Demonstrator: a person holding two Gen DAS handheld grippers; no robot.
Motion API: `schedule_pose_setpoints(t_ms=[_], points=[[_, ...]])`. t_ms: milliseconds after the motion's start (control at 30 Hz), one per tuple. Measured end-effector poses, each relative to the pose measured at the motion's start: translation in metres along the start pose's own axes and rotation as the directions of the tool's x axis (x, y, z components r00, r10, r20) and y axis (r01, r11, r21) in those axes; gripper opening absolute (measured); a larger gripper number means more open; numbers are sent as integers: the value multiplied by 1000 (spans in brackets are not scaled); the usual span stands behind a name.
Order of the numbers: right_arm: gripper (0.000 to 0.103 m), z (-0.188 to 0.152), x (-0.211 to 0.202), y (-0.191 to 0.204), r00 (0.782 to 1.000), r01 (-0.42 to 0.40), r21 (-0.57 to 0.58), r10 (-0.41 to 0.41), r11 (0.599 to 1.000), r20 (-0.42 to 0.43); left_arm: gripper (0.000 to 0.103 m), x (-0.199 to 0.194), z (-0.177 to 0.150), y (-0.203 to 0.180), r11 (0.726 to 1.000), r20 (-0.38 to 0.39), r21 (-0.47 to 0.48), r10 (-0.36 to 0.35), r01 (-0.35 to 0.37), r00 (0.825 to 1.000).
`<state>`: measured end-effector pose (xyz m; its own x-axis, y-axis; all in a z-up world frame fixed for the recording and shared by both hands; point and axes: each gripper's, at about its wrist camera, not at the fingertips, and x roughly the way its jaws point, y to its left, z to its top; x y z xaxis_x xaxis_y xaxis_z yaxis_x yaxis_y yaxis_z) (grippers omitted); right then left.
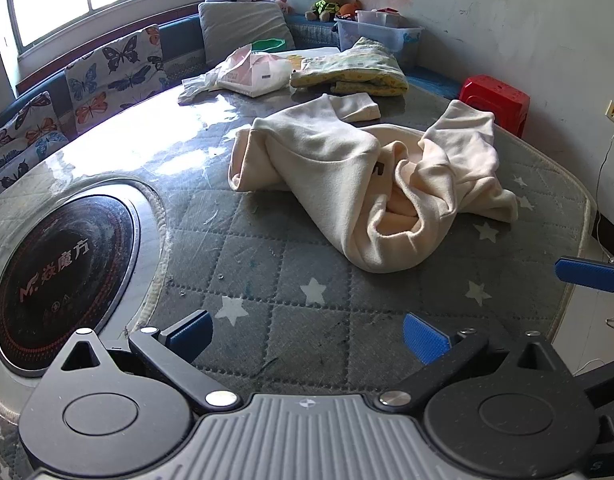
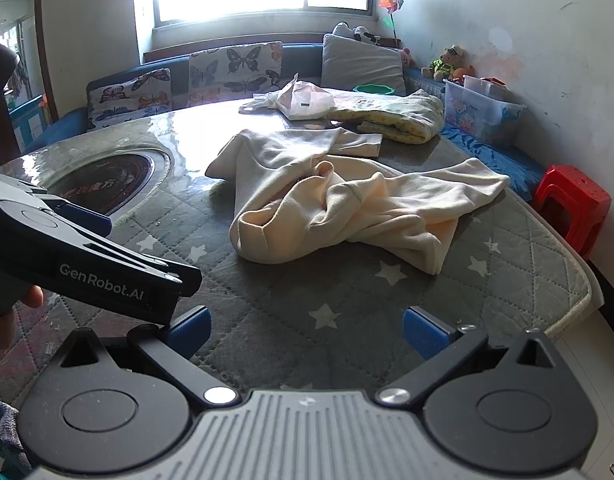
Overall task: Fold clothes
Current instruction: 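Move both grippers toward the crumpled cream garment on the table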
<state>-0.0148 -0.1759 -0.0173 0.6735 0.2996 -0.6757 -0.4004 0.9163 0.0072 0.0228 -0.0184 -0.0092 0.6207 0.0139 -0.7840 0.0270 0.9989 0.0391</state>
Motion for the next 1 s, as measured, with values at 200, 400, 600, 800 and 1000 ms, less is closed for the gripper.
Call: schedule_pose_setpoints(t_ms=[200, 400, 600, 800, 1000], points=[[103, 4, 4, -2, 1000, 2, -1, -2, 1000, -2, 103, 4, 4, 5, 1000, -9, -12, 6, -6, 1000], [103, 7, 9, -3, 1000, -7, -1, 7, 1000, -6, 103, 8, 8, 7, 1000, -14, -19, 13, -13, 1000], [103, 9, 13, -5, 1000, -11, 4, 11, 1000, -8, 103, 12, 12, 7, 1000, -24, -17, 20, -20, 1000], [103, 11, 17, -9, 1000, -17, 11, 18, 1000, -9, 103, 16, 17, 8, 999, -29, -13, 29, -30, 999], [103, 16, 21, -14, 1000, -24, 24, 24, 999, -3, 103, 21, 24, 8, 999, -36, -14, 39, -40, 999]])
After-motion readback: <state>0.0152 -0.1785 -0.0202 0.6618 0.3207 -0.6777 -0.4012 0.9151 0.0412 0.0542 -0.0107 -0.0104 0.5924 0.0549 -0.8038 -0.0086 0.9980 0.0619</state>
